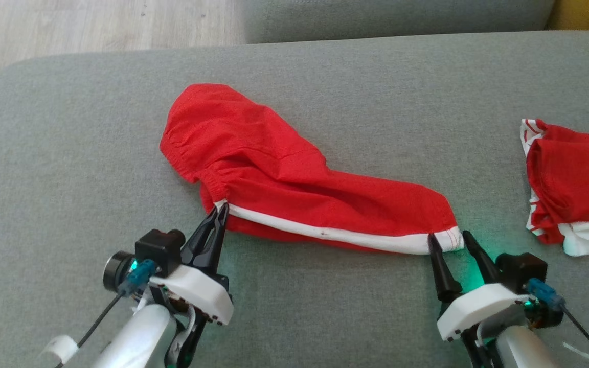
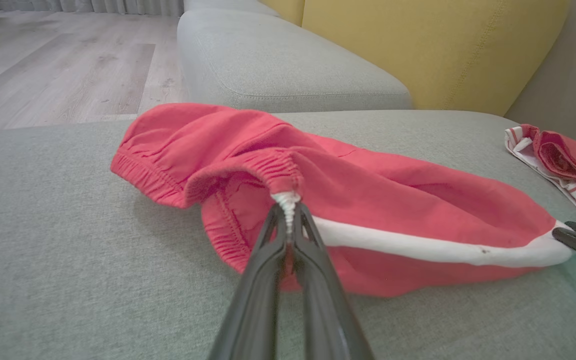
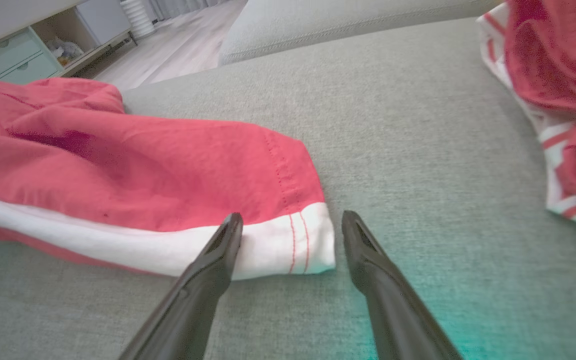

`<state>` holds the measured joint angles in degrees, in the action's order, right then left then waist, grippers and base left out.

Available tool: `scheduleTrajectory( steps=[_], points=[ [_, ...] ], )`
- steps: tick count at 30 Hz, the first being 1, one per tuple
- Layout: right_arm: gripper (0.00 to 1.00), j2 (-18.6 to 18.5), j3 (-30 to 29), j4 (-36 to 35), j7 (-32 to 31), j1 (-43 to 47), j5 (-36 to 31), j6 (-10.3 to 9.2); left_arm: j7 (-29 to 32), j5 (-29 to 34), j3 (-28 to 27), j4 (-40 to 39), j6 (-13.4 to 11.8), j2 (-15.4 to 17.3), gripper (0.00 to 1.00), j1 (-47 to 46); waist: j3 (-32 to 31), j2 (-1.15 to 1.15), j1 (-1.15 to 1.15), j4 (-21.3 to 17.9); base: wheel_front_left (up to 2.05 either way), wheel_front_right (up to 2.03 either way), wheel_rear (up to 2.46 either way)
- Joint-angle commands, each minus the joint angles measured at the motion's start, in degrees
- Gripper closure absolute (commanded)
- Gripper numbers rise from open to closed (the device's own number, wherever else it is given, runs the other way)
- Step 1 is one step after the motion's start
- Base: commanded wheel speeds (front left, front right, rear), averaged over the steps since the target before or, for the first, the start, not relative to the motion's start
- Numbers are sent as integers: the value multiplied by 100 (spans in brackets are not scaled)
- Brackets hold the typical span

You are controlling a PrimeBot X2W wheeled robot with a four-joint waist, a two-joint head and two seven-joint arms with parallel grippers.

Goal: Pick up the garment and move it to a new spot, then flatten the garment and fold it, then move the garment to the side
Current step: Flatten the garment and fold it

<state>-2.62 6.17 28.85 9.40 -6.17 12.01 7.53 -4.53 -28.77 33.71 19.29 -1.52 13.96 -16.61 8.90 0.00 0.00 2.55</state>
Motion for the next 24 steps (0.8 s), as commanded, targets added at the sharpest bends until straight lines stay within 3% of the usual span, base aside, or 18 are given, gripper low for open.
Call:
scheduleTrajectory(
  steps=[1, 6, 7, 8, 9, 18, 24],
  points=[
    [0, -26, 156, -82, -22, -175, -59, -4, 2, 22, -163, -193, -27, 144, 100, -144, 9, 0, 0, 16, 0, 0, 0],
    [2, -26, 179, 141, -139, -271, -107, -4, 26, 31, -116, -223, -31, 157, 100, -157, 16, 0, 0, 58, 0, 0, 0],
    [52, -26, 191, 173, -142, -284, -108, -4, 30, 33, -107, -225, -31, 161, 100, -155, 9, 0, 0, 61, 0, 0, 0],
    [85, -26, 221, 184, -116, -294, -91, -4, 38, 34, -96, -226, -31, 168, 100, -151, -3, 0, 0, 63, 0, 0, 0],
    [100, -26, 251, 183, -80, -298, -69, -4, 49, 34, -86, -231, -33, 176, 100, -143, -17, 0, 0, 62, 0, 0, 0],
    [100, -26, 348, -291, 266, -364, 135, -4, 308, 137, 35, -421, -6, 470, 100, -125, -301, 0, 0, -39, 0, 0, 0],
    [100, -26, 425, -1009, 100, -652, 369, -4, 740, 246, 77, -814, 213, 835, 100, -591, -619, 0, 0, -39, 0, 0, 0]
  ],
)
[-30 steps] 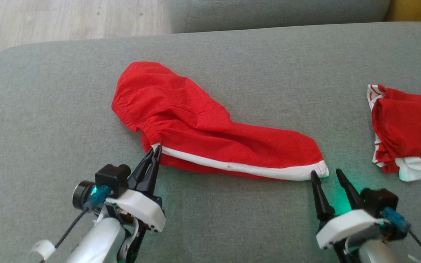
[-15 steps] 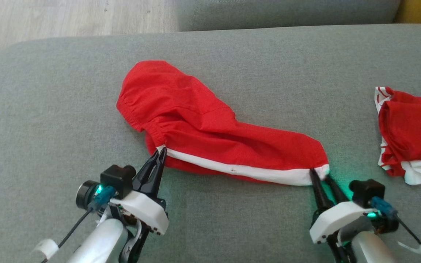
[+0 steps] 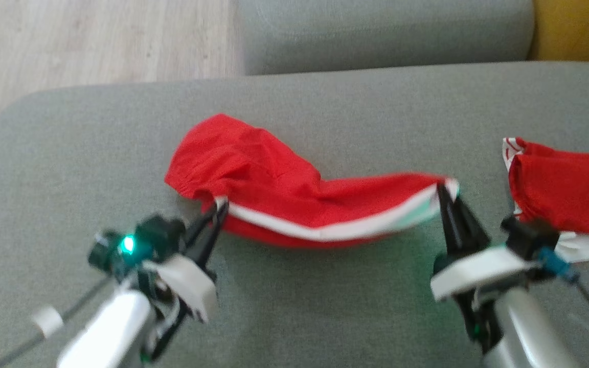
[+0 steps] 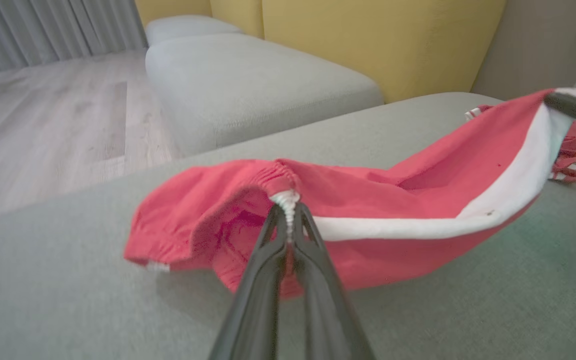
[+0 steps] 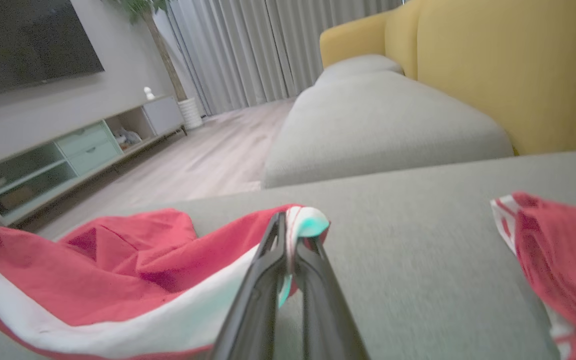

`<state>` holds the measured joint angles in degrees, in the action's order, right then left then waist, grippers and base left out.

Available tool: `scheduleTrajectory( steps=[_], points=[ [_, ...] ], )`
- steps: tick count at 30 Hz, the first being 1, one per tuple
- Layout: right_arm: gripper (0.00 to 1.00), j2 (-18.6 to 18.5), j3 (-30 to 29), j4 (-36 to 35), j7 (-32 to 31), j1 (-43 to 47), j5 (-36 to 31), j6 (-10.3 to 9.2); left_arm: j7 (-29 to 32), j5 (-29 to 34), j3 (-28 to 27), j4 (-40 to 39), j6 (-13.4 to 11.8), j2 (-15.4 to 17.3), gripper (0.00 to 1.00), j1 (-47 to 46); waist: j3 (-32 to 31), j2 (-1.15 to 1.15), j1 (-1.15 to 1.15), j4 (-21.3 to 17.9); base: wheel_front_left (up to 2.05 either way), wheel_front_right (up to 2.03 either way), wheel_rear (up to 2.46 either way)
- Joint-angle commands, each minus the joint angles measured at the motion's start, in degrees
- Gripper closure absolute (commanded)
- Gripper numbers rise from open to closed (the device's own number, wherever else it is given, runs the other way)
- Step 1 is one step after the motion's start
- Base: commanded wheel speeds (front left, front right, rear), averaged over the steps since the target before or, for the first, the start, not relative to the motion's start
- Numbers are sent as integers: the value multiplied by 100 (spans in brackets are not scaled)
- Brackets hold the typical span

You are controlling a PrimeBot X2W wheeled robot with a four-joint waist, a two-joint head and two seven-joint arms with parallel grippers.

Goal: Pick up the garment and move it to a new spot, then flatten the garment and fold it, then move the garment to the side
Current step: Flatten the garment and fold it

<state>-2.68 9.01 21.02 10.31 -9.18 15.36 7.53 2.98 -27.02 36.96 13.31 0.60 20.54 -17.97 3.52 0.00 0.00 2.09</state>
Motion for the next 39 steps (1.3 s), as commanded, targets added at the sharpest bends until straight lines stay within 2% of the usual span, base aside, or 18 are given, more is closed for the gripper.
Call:
scheduleTrajectory(
  steps=[1, 6, 10, 13, 17, 21, 27, 33, 36, 39],
  points=[
    [100, -20, 119, -360, -66, -437, 72, -4, 100, 74, -253, -295, 62, 245, 100, -584, -124, 0, 0, 13, 0, 0, 0],
    [100, -26, 35, -951, -580, -1001, 226, -4, 716, 69, -283, -596, 374, 545, 100, -1465, -367, 0, 0, 47, 0, 0, 0],
    [100, -152, 5, -1303, -954, -1580, 346, -4, 1228, -75, -260, -548, 559, 624, 100, -2340, -480, 0, 0, 40, 0, 0, 0],
    [100, -273, -59, -1463, -1139, -2020, 292, -4, 1477, -282, -224, -331, 632, 557, 100, -2960, -560, 0, 0, 3, 0, 0, 0],
    [100, -398, -94, -1601, -1250, -2413, 86, -4, 1544, -426, -120, -101, 667, 473, 100, -3499, -631, 0, 0, -73, 0, 0, 0],
    [100, -535, -220, -1874, -1312, -2669, -263, -4, 1307, -560, -102, 76, 680, 328, 100, -3951, -683, 0, 0, -149, 0, 0, 0],
    [100, -619, -303, -2249, -1614, -2118, -581, -4, 960, -623, -128, -3, 640, 390, 100, -3595, -670, 0, 0, -215, 0, 0, 0],
    [100, -833, -414, -2862, -2129, -1396, -662, -4, 1037, -961, -214, -846, 353, 679, 100, -2588, -401, 0, 0, -200, 0, 0, 0],
    [100, -949, -411, -3021, -2315, -1488, -711, -4, 1079, -955, -286, -1041, 291, 811, 100, -2585, -119, 0, 0, -205, 0, 0, 0],
    [100, -1022, -237, -2908, -2405, -1913, -694, -4, 1059, -989, -407, -928, 290, 788, 100, -2866, 244, 0, 0, -249, 0, 0, 0]
  ],
)
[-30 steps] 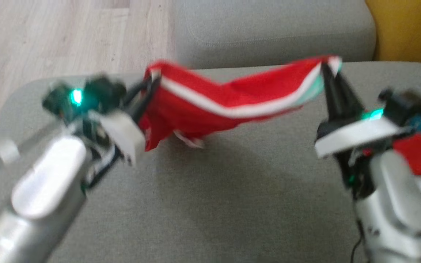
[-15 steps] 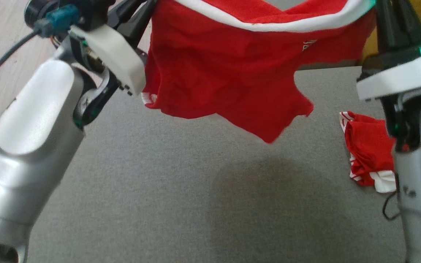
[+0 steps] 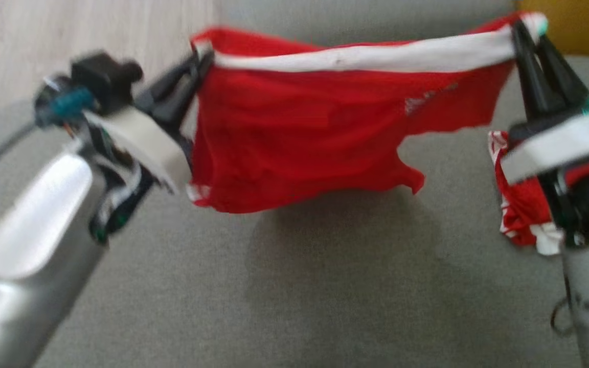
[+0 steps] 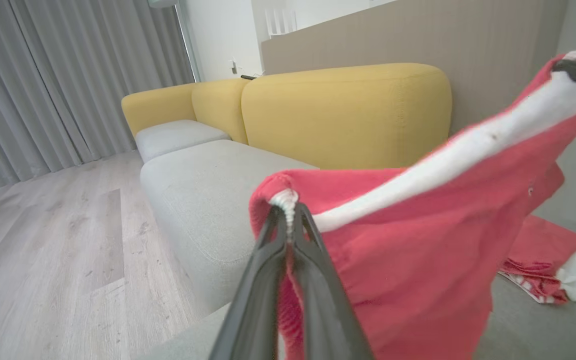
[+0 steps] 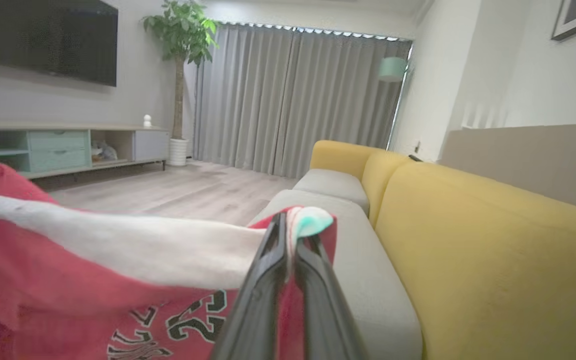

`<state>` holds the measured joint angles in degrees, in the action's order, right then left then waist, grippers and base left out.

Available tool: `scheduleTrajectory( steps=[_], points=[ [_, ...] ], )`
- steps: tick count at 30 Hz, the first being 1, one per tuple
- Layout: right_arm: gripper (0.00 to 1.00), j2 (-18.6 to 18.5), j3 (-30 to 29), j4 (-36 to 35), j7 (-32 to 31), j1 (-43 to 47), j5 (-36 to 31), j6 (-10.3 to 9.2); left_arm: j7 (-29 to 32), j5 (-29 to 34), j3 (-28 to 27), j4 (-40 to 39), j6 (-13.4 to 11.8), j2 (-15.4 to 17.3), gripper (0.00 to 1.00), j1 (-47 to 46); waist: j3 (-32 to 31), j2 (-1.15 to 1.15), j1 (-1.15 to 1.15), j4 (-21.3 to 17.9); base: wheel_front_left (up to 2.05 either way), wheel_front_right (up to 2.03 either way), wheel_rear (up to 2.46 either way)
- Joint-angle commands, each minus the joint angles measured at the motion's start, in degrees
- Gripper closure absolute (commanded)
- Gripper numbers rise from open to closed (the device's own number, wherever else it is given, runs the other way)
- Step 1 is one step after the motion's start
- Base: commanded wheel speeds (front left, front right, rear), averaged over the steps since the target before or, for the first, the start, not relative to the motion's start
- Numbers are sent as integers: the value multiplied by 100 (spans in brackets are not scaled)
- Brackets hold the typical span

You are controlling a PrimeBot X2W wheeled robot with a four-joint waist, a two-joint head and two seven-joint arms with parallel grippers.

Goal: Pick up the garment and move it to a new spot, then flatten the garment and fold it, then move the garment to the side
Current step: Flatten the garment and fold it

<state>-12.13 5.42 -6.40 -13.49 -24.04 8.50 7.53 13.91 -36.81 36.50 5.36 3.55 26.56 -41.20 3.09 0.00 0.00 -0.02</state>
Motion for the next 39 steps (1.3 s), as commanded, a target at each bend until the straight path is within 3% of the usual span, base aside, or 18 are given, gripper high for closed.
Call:
scheduleTrajectory(
  steps=[1, 8, 13, 17, 22, 25, 30, 34, 39],
  points=[
    [100, -91, 189, -26, -22, -646, 30, -4, -74, 8, -403, -15, 6, 166, 100, -698, 420, 0, 0, -62, 0, 0, 0],
    [100, -80, 723, 2020, 533, -2851, 236, -4, -649, 234, -594, 1582, 191, -121, 100, -2233, 1211, 0, 0, -278, 0, 0, 0],
    [100, 123, 667, 3641, 1444, -4382, 27, -4, -1451, 446, -700, 2690, 267, -360, 100, -3351, 1571, 0, 0, -338, 0, 0, 0],
    [100, 262, 444, 4634, 2182, -4987, -326, -4, -2068, 389, -716, 3366, 328, -647, 100, -3791, 1679, 0, 0, -313, 0, 0, 0],
    [100, 287, 585, 5495, 2419, -4905, -555, -4, -2423, 274, -300, 3733, 385, -885, 100, -3605, 1688, 0, 0, -272, 0, 0, 0],
    [100, 168, 841, 6074, 2379, -4613, -557, -4, -2535, 34, 275, 3675, 390, -965, 100, -3170, 1651, 0, 0, -221, 0, 0, 0],
    [100, -55, 1649, 6680, 2066, -3972, -95, -4, -2619, -417, 1329, 3312, 392, -723, 100, -2211, 1472, 0, 0, -149, 0, 0, 0],
    [100, -307, 2558, 6624, 1528, -3342, 729, -4, -2653, -740, 1986, 2974, 392, -451, 100, -1479, 1229, 0, 0, -103, 0, 0, 0],
    [100, -1048, 3620, 5822, 623, -2625, 2043, -4, -2680, -904, 2584, 2615, 393, -188, 100, -797, 884, 0, 0, -74, 0, 0, 0]
  ],
)
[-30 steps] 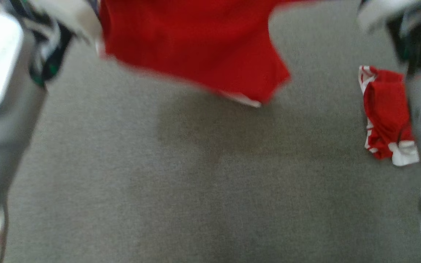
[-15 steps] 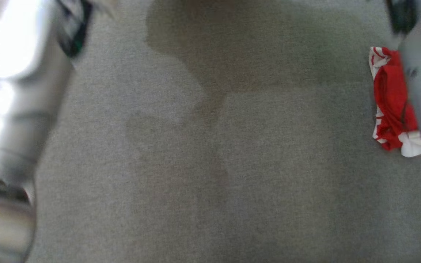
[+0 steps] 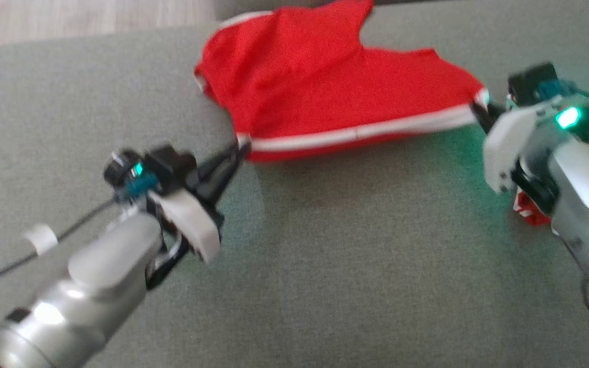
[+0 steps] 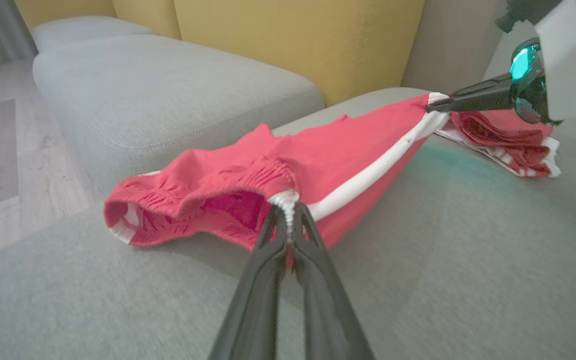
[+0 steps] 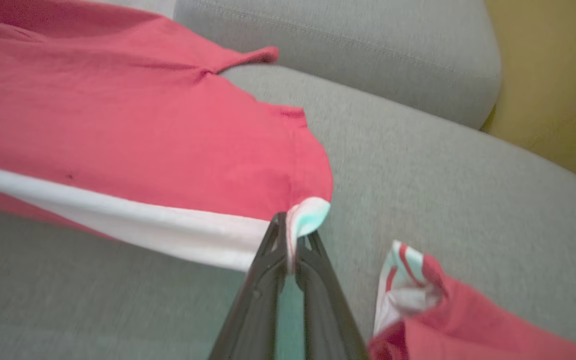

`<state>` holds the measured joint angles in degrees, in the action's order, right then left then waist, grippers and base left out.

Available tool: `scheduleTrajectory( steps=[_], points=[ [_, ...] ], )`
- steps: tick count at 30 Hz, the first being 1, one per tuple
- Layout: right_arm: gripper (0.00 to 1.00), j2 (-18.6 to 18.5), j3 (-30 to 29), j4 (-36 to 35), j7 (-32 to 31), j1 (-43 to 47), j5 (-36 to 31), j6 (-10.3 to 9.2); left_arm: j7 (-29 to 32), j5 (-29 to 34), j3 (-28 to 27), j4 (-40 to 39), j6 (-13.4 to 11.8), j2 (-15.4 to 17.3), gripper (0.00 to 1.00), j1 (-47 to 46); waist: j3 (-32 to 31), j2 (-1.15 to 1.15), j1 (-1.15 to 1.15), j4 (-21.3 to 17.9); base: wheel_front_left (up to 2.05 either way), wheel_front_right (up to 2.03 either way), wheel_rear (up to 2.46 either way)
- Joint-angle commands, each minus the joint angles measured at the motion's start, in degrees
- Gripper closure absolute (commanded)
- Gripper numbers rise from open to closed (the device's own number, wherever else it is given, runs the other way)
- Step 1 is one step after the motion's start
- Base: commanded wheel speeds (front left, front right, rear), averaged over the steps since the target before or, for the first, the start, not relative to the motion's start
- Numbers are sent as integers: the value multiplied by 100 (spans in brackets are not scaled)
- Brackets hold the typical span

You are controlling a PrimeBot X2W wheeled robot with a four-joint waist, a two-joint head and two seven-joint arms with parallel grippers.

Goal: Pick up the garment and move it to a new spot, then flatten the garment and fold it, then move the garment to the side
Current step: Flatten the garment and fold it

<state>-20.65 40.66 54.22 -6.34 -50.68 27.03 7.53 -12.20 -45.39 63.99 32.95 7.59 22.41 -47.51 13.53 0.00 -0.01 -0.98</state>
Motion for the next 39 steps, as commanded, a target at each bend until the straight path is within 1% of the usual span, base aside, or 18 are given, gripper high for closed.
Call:
scheduleTrajectory(
  steps=[1, 4, 6, 9, 13, 18, 23, 26, 27, 30, 35, 39],
  points=[
    [100, -372, 259, -438, -264, 156, 434, -4, -73, -55, -91, -196, -11, 260, 100, -68, -223, 0, 1, 26, 0, 0, 0],
    [100, -900, 686, -999, -772, 498, 1094, -4, -82, -69, 43, -296, -12, 300, 100, 206, -442, 0, 1, 43, 0, 0, 0],
    [100, -1188, 847, -1309, -1030, 700, 1459, -4, -68, -90, 107, -370, -53, 300, 100, 382, -591, 0, 1, 52, 0, 0, 0],
    [100, -1514, 982, -1688, -1346, 1010, 1909, -4, -32, -133, 193, -509, -157, 307, 100, 660, -836, 0, 1, 58, 0, 0, 0],
    [100, -1859, 1066, -2160, -1742, 1523, 2416, -4, 49, -259, 274, -820, -369, 360, 100, 1105, -1184, 0, 1, 54, 0, 0, 0],
    [100, -2228, 848, -2775, -1991, 2166, 2998, -4, 175, -427, 350, -1486, -729, 566, 100, 1695, -1478, 0, 1, 20, 0, 0, 0],
    [100, -2518, 440, -3347, -2096, 2799, 3218, -4, 287, -519, 349, -2278, -1161, 820, 100, 2080, -1559, 0, 1, 27, 0, 0, 0],
    [100, -2563, 87, -3574, -1944, 3046, 3134, -4, 274, -583, 240, -2585, -1416, 924, 100, 2181, -1557, 0, 1, 32, 0, 0, 0],
    [100, -2563, 87, -3574, -1944, 3046, 3134, -4, 274, -583, 240, -2585, -1416, 924, 100, 2181, -1557, 0, 1, 32, 0, 0, 0],
    [100, -2465, -318, -3659, -1699, 3105, 2877, -4, 274, -642, 114, -2726, -1579, 979, 100, 2164, -1517, 0, 1, 49, 0, 0, 0],
    [100, -2000, -1007, -3656, -1340, 2915, 2379, -4, 243, -717, -155, -2739, -1786, 983, 100, 1964, -1340, 0, 1, 111, 0, 0, 0],
    [100, -1556, -1464, -3574, -1207, 2502, 1870, -4, 256, -735, -346, -2634, -1872, 945, 100, 1679, -1011, 0, 1, 193, 0, 0, 0]
  ],
)
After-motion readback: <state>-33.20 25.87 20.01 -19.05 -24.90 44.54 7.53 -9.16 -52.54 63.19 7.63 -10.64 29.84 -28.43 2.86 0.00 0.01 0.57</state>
